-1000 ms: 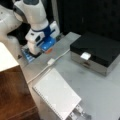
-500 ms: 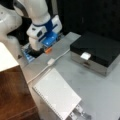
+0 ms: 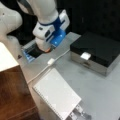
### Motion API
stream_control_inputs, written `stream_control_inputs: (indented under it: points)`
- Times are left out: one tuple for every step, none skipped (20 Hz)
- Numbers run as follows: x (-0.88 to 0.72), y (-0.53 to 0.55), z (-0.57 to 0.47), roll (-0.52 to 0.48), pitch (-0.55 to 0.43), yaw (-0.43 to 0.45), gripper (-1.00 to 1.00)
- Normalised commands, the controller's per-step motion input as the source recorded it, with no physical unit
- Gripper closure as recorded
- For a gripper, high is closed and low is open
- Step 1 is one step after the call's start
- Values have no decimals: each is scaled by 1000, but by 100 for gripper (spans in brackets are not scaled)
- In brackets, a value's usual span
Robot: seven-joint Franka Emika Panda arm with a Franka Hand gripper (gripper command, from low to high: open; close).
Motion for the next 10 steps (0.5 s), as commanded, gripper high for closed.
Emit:
stream_control_inputs:
  points:
    - [521, -15, 128, 353, 255, 88, -100]
    - [411, 11, 98, 332, 228, 87, -100]
    - [200, 52, 65, 293, 116, 49, -100]
    - [177, 65, 56, 289, 93, 39, -100]
    - [158, 83, 39, 277, 70, 23, -100]
    - [173, 103, 21, 273, 45, 10, -100]
    - [199, 115, -9, 277, 28, 6, -100]
    - [212, 113, -19, 267, 21, 11, -100]
    - [240, 113, -54, 324, -13, 1, -100]
    - [265, 103, -105, 352, -41, -4, -100]
